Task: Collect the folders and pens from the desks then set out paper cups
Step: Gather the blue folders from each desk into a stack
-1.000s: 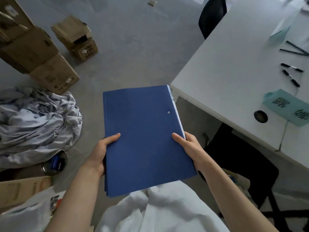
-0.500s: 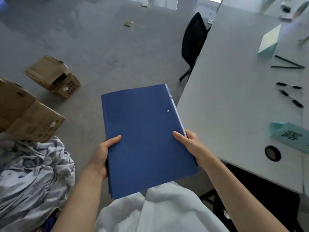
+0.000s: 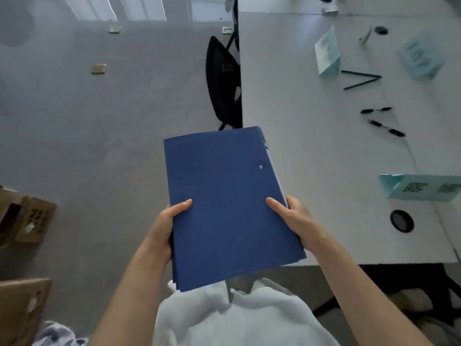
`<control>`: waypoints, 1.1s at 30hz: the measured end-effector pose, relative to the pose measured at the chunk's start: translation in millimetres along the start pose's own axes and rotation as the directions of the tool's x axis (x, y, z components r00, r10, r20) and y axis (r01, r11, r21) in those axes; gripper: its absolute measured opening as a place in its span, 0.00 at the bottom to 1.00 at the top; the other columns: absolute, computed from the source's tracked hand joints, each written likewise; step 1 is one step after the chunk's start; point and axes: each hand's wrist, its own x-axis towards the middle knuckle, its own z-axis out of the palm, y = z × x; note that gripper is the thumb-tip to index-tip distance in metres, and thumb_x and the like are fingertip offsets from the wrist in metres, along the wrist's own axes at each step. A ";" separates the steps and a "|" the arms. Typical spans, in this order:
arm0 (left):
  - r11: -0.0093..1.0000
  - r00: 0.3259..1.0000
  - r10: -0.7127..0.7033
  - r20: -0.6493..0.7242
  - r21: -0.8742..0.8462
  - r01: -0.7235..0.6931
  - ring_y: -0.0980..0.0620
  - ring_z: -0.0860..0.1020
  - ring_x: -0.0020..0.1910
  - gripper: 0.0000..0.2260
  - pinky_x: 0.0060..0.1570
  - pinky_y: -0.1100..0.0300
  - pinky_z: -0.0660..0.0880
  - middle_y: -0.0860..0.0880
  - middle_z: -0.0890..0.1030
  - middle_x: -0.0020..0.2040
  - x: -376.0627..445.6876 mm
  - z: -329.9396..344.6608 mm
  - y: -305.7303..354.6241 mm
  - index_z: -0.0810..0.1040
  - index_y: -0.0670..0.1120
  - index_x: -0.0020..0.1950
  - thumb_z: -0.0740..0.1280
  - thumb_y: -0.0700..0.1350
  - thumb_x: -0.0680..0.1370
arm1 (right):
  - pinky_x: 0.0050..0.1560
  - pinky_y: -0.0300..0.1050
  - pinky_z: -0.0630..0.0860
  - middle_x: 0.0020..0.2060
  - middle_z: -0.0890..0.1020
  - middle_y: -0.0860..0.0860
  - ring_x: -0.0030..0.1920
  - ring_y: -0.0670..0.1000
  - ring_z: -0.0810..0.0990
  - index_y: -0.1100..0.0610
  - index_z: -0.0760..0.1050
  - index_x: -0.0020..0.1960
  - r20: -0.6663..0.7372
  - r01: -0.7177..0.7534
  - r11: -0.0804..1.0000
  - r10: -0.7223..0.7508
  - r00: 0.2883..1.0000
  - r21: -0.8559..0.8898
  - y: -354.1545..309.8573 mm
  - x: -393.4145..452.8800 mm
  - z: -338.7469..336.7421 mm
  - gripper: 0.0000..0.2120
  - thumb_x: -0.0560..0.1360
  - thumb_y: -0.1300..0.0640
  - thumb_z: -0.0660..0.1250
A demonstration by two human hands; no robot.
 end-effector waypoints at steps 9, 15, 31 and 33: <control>0.956 0.967 -0.060 0.249 0.292 -0.015 0.42 0.84 0.48 0.16 0.47 0.46 0.81 0.44 0.84 0.55 104.5 16.0 126.1 0.76 0.49 0.63 0.69 0.44 0.75 | 0.48 0.47 0.82 0.53 0.84 0.50 0.50 0.51 0.85 0.54 0.74 0.60 -0.218 0.031 0.976 0.018 0.976 0.217 -40.5 38.3 27.3 0.12 0.78 0.53 0.66; 0.875 0.898 -0.142 0.417 0.477 -0.083 0.41 0.82 0.55 0.26 0.53 0.44 0.79 0.46 0.83 0.58 144.2 58.4 154.2 0.75 0.51 0.65 0.74 0.42 0.67 | 0.58 0.51 0.78 0.57 0.83 0.48 0.55 0.50 0.83 0.56 0.74 0.63 -0.340 0.062 0.952 0.046 0.939 0.300 -30.7 31.6 13.3 0.19 0.74 0.55 0.70; 0.401 0.663 -0.127 0.738 0.650 -0.646 0.56 0.83 0.49 0.24 0.44 0.64 0.79 0.57 0.85 0.48 174.1 219.3 146.6 0.79 0.53 0.53 0.75 0.28 0.66 | 0.47 0.31 0.77 0.54 0.77 0.38 0.48 0.30 0.78 0.50 0.66 0.65 -0.747 0.184 0.967 0.009 0.665 0.176 -3.7 -9.2 -50.1 0.28 0.71 0.65 0.73; 0.298 0.631 -0.100 0.769 0.628 -0.719 0.55 0.81 0.49 0.22 0.44 0.64 0.77 0.59 0.83 0.48 176.0 228.8 142.3 0.79 0.51 0.52 0.77 0.29 0.65 | 0.50 0.42 0.77 0.53 0.77 0.39 0.52 0.42 0.79 0.51 0.66 0.66 -0.792 0.156 0.975 0.032 0.609 0.159 0.1 -9.7 -46.9 0.29 0.70 0.66 0.73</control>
